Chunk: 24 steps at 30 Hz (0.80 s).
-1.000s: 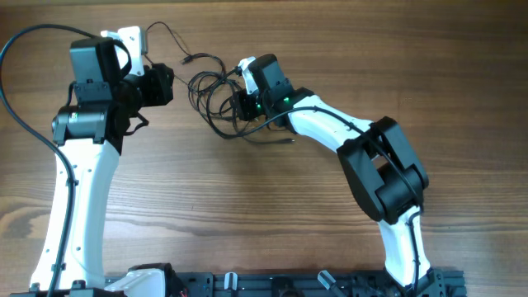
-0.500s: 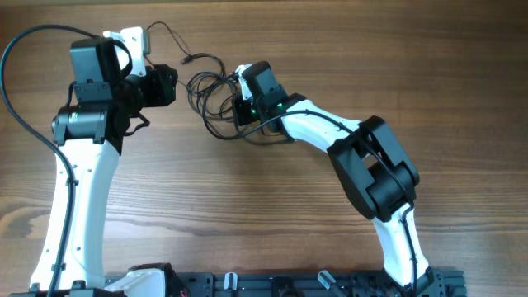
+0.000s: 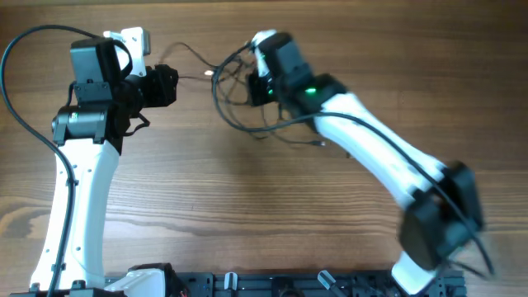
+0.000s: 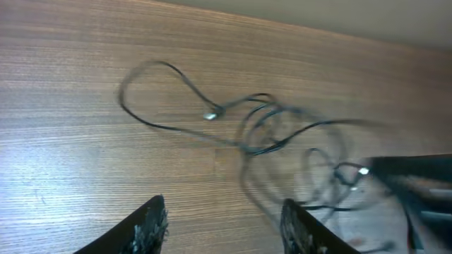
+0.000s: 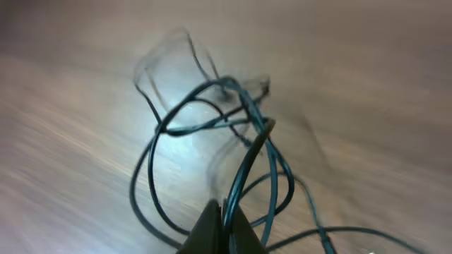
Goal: Untangle cables
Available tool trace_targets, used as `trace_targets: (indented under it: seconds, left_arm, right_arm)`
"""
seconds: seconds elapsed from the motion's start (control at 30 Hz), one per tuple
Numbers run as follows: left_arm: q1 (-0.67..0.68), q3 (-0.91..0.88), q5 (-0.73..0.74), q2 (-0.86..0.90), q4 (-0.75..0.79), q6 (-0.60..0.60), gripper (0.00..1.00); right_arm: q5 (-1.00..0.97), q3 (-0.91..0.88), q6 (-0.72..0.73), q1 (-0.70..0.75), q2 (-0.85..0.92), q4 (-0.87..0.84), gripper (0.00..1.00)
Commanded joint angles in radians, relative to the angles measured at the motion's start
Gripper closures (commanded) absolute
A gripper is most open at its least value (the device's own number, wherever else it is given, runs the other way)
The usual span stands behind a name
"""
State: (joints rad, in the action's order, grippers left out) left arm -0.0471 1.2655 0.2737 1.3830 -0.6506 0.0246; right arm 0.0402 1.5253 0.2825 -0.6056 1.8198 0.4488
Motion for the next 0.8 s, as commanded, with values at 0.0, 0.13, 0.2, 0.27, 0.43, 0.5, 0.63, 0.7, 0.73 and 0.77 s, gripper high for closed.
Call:
trace_targets:
  seconds: [0.0, 0.13, 0.2, 0.27, 0.43, 0.5, 0.63, 0.7, 0.73, 0.77]
  left_arm:
    - [0.0, -0.004, 0.08, -0.018, -0.021, 0.006, 0.45]
    - [0.014, -0.005, 0.162, -0.006, -0.058, -0.055, 0.43]
    - [0.036, -0.005, 0.269, 0.003, -0.057, -0.119, 0.41]
    - [0.049, -0.005, 0.349, 0.009, -0.045, -0.153, 0.39]
    - [0.098, -0.005, 0.441, 0.053, -0.017, -0.222, 0.34]
    - [0.12, -0.005, 0.441, 0.088, -0.006, -0.224, 0.34]
    - [0.156, -0.005, 0.441, 0.17, 0.029, -0.224, 0.36]
    - [0.171, -0.005, 0.441, 0.205, 0.051, -0.224, 0.37]
    - [0.177, -0.005, 0.441, 0.219, 0.062, -0.224, 0.37]
    - [0.185, -0.005, 0.44, 0.237, 0.076, -0.224, 0.37]
  right_arm:
    - [-0.044, 0.023, -0.018, 0.009, -0.131, 0.055, 0.95]
    - [-0.044, 0.023, -0.019, 0.009, -0.184, 0.084, 0.95]
    - [-0.033, 0.023, -0.017, 0.009, -0.186, 0.09, 0.96]
    - [-0.006, 0.023, -0.016, 0.009, -0.186, 0.091, 0.95]
    - [0.039, 0.023, -0.009, 0.008, -0.186, 0.078, 0.95]
    - [0.039, 0.023, 0.003, 0.009, -0.186, 0.076, 0.96]
    - [0.04, 0.023, 0.009, 0.009, -0.186, 0.076, 0.96]
    - [0.051, 0.023, 0.01, 0.009, -0.186, 0.074, 0.95]
    - [0.056, 0.023, 0.01, 0.009, -0.186, 0.073, 0.95]
    - [0.062, 0.023, 0.01, 0.009, -0.186, 0.071, 0.95]
